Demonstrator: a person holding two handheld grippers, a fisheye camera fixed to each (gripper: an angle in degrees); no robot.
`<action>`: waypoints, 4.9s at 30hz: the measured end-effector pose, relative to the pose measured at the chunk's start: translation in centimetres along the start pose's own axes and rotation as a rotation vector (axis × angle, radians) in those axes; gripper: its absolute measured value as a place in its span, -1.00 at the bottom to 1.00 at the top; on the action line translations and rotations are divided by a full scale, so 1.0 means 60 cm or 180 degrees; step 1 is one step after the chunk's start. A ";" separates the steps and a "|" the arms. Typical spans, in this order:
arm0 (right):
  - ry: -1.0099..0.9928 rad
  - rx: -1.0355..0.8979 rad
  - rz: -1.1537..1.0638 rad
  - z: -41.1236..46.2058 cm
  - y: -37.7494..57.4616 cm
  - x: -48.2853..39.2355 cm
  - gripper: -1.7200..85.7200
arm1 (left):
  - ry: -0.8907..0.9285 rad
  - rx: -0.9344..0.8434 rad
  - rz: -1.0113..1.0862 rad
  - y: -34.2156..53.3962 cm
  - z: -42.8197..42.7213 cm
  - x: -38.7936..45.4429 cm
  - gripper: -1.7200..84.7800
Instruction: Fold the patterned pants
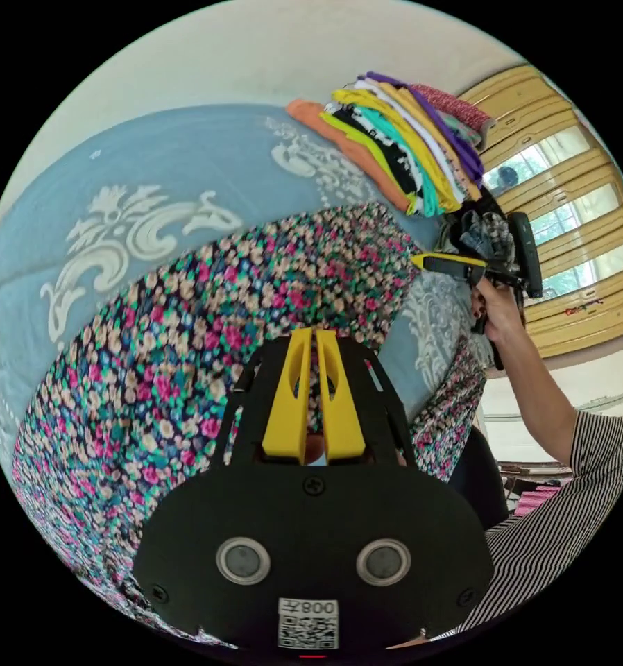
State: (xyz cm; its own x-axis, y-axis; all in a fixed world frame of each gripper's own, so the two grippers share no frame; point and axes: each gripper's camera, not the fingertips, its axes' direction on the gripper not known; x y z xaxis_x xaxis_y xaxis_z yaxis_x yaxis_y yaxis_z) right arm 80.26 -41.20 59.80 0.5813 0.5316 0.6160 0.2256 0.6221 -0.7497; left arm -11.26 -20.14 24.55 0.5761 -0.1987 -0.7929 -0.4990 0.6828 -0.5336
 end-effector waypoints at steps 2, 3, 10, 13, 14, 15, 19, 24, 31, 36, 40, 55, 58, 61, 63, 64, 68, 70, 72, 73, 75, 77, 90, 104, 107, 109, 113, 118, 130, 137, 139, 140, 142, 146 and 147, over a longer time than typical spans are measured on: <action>-0.0156 0.0076 0.0029 -0.025 0.006 0.004 -0.95 | -0.0039 0.0329 -0.0094 0.054 -0.056 -0.010 -0.89; -0.0134 0.0175 0.0015 -0.045 0.016 0.002 -0.95 | -0.0116 0.0499 -0.0140 0.096 -0.093 -0.016 -0.88; -0.0346 0.0028 -0.0251 -0.110 0.132 -0.022 -0.87 | -0.0660 0.0380 -0.0598 0.374 -0.202 -0.048 -0.78; -0.0246 -0.0085 -0.0189 -0.132 0.200 -0.023 -0.83 | -0.0755 0.0220 -0.0532 0.431 -0.203 -0.044 -0.76; -0.0220 -0.0114 -0.0136 -0.139 0.222 -0.017 -0.82 | -0.0788 0.0187 -0.0498 0.438 -0.202 -0.043 -0.76; -0.0214 -0.0177 -0.0081 -0.143 0.240 -0.011 -0.82 | -0.0850 0.0103 -0.0400 0.448 -0.197 -0.042 -0.75; 0.0014 -0.0328 0.0030 -0.147 0.276 0.006 -0.81 | -0.1083 -0.0357 -0.0262 0.474 -0.168 -0.051 -0.77; -0.0074 -0.0553 0.0245 -0.107 0.283 0.026 -0.82 | -0.1193 -0.0427 -0.0319 0.526 -0.175 -0.057 -0.89; -0.0057 -0.0604 0.0246 -0.105 0.286 0.028 -0.93 | -0.1062 0.0068 -0.0457 0.621 -0.255 -0.059 -0.94; -0.0155 -0.0337 0.0238 -0.145 0.262 0.045 -0.95 | -0.1227 0.0177 -0.0559 0.665 -0.284 -0.084 -0.94; -0.0218 -0.0609 0.0323 -0.109 0.238 0.059 -0.93 | -0.1134 -0.0039 -0.0784 0.710 -0.277 -0.122 -0.89; -0.0204 -0.0414 0.0572 -0.141 0.381 0.077 -0.83 | -0.1156 0.0582 -0.1904 1.144 -0.441 -0.155 -0.76; -0.0239 -0.0500 0.0696 -0.116 0.402 0.078 -0.82 | -0.1003 0.0936 -0.2647 1.254 -0.466 -0.189 -0.77; -0.0067 -0.0678 0.0727 -0.085 0.399 0.073 -0.83 | -0.0786 0.1226 -0.3093 1.325 -0.477 -0.227 -0.77; 0.0011 -0.0716 0.0760 -0.076 0.392 0.069 -0.84 | -0.0678 0.1308 -0.3195 1.345 -0.478 -0.248 -0.77; 0.0035 -0.0736 0.0744 -0.073 0.390 0.068 -0.84 | -0.0585 0.1369 -0.3208 1.351 -0.479 -0.262 -0.78; 0.0114 -0.0852 0.0676 -0.054 0.375 0.060 -0.88 | -0.0597 0.1202 -0.3305 1.363 -0.481 -0.295 -0.88; 0.0089 -0.0909 0.0668 -0.046 0.371 0.059 -0.90 | -0.0671 0.1147 -0.3215 1.376 -0.497 -0.296 -0.91; 0.0143 -0.0991 0.0570 -0.040 0.366 0.053 -0.92 | -0.0689 0.1175 -0.3137 1.394 -0.515 -0.292 -0.93; 0.0167 -0.0998 0.0548 -0.040 0.366 0.051 -0.93 | -0.0648 0.1269 -0.3092 1.409 -0.528 -0.289 -0.94; 0.0103 -0.0987 0.0545 -0.044 0.367 0.052 -0.94 | -0.0570 0.1347 -0.3060 1.432 -0.543 -0.288 -0.94; 0.0091 -0.0951 0.0541 -0.044 0.370 0.055 -0.94 | -0.0604 0.1354 -0.3000 1.448 -0.552 -0.288 -0.94; 0.0093 -0.1040 0.0709 0.036 0.337 0.068 -0.94 | -0.0536 0.1511 -0.3013 1.490 -0.602 -0.305 -0.94; 0.0487 -0.0763 0.0828 0.169 0.325 0.002 -0.93 | -0.1033 0.1495 -0.2909 1.459 -0.641 -0.271 -0.92; 0.0299 -0.0469 0.0707 0.190 0.316 -0.040 -0.94 | -0.0859 0.1247 -0.2099 1.360 -0.620 -0.241 -0.94; 0.0077 -0.0342 0.0483 0.217 0.296 -0.082 -0.95 | -0.0667 0.0891 -0.1490 1.257 -0.576 -0.226 -0.95; -0.0492 -0.0318 -0.0213 0.313 0.229 -0.208 -0.96 | -0.0498 0.0546 -0.0981 1.124 -0.509 -0.214 -0.95; -0.0807 -0.0613 -0.0943 0.449 0.184 -0.369 -0.96 | -0.0847 0.0178 -0.0763 1.016 -0.468 -0.211 -0.96; -0.0639 -0.0589 -0.1577 0.655 0.144 -0.591 -0.95 | -0.1065 0.1017 -0.1147 1.082 -0.628 -0.232 -0.91; -0.1102 -0.0344 -0.2079 0.759 0.068 -0.779 -0.91 | -0.1365 0.1323 -0.2131 1.164 -0.764 -0.361 -0.79; -0.1123 -0.0277 -0.2203 0.792 0.032 -0.834 -0.89 | -0.1426 0.1199 -0.2213 1.151 -0.783 -0.396 -0.77; -0.1067 -0.0226 -0.2288 0.813 0.008 -0.872 -0.87 | -0.1435 0.1184 -0.2212 1.145 -0.787 -0.404 -0.76; -0.0959 -0.0200 -0.2440 0.846 -0.027 -0.930 -0.85 | -0.1403 0.1137 -0.2211 1.117 -0.799 -0.434 -0.75; -0.0557 -0.0109 -0.2740 0.924 -0.089 -1.051 -0.83 | -0.1579 0.0973 -0.2260 1.077 -0.808 -0.472 -0.74; -0.0430 -0.0084 -0.2810 0.947 -0.102 -1.079 -0.83 | -0.1636 0.0922 -0.2307 1.069 -0.808 -0.482 -0.75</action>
State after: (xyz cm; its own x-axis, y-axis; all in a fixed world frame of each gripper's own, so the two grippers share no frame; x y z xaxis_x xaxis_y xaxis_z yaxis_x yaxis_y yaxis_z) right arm -3.20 -46.75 38.24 0.0906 -0.0706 0.9934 0.5662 0.8242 0.0069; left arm -91.27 -4.68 -1.01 0.9338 -0.3565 -0.0308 0.2352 0.6763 -0.6981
